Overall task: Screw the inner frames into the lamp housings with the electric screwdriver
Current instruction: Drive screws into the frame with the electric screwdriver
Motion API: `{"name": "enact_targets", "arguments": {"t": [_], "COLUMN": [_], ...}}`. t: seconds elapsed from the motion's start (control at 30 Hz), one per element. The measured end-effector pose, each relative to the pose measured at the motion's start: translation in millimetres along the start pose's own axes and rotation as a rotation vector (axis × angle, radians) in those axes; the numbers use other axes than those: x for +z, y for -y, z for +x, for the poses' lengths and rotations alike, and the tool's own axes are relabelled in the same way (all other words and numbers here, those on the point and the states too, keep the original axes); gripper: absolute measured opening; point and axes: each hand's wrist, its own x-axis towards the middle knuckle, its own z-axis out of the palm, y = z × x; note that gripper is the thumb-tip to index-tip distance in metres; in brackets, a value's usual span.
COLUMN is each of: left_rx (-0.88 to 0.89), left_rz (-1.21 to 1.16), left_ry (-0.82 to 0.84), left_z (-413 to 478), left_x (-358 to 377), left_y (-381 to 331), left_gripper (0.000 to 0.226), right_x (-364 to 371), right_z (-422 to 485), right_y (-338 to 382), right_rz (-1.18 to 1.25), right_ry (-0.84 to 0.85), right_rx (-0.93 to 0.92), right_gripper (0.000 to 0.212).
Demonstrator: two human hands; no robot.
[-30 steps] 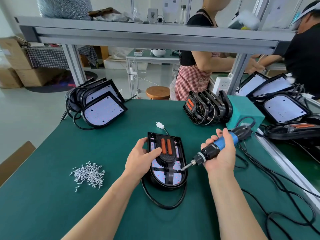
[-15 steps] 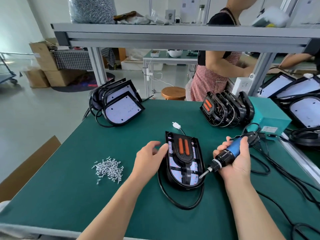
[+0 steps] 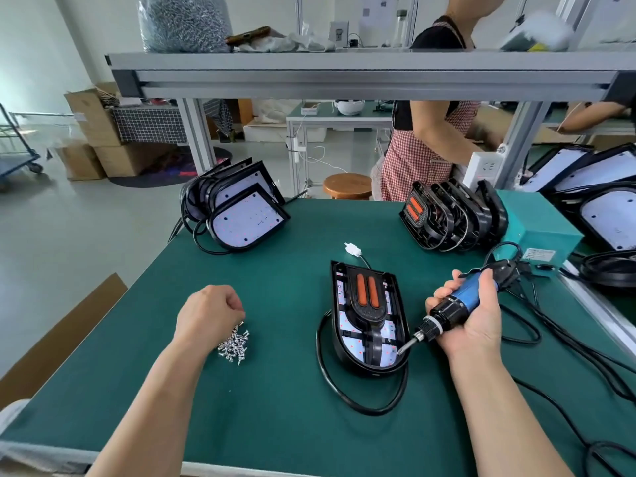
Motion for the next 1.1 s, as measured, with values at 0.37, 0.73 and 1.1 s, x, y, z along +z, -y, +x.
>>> {"name": "enact_targets", "arguments": {"t": [0.37, 0.73, 1.1], "left_rx": [0.104, 0.299, 0.485], "left_rz": [0.218, -0.26, -0.534], "left_ry": [0.062, -0.079, 0.24], "left_z": [0.7, -35.0, -103.9], "left_x": [4.1, -1.1, 59.6], "left_y": [1.2, -53.2, -148.9], "left_gripper": [0.013, 0.018, 0.024], "right_x": [0.8, 1.2, -0.4], "right_z": [-0.8, -1.1, 1.0], "right_y": [-0.4, 2.4, 12.8], "right_rz": [0.009, 0.109, 0.27], "right_ry": [-0.001, -0.008, -0.054], "right_rx": [0.006, 0.029, 0.019], "right_gripper": [0.039, 0.04, 0.04]}}
